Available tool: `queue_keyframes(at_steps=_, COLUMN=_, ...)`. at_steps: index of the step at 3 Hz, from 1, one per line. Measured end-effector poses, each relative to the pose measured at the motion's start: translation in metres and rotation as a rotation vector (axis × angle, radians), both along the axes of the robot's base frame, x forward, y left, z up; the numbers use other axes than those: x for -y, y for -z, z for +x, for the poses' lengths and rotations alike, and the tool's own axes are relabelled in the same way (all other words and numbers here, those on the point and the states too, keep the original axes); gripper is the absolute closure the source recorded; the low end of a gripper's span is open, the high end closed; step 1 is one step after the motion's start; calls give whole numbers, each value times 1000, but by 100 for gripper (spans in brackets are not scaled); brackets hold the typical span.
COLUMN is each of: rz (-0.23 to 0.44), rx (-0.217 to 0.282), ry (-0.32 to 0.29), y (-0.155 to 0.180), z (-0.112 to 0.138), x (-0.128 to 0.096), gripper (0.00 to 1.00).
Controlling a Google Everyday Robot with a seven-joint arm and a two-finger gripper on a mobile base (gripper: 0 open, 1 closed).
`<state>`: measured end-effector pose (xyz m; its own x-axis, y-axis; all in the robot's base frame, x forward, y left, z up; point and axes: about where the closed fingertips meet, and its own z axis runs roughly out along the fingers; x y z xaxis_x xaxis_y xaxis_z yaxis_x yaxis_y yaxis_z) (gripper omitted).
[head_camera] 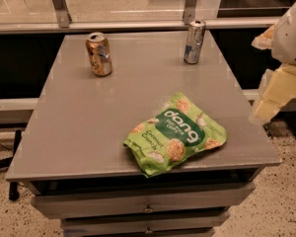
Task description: Knock redbull can over
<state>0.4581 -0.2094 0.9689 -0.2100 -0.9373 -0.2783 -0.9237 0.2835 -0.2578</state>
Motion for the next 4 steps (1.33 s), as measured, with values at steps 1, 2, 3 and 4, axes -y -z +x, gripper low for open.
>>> queue_keyframes(at_steps=1, rz=103, rx=40, ry=9, y=17, z=44, x=-12, gripper=0)
queue_keyframes(at_steps=2, rz=222, rx=105, ry=62, y=31, z=103, x=-20, gripper=0)
queue_keyframes(at_steps=3, rz=338, rx=163, ry=118, y=39, z=156, x=-26, gripper=0)
queue_keyframes(at_steps=4, rz=465, rx=212, ry=164, y=42, z=209, x=-40, gripper=0)
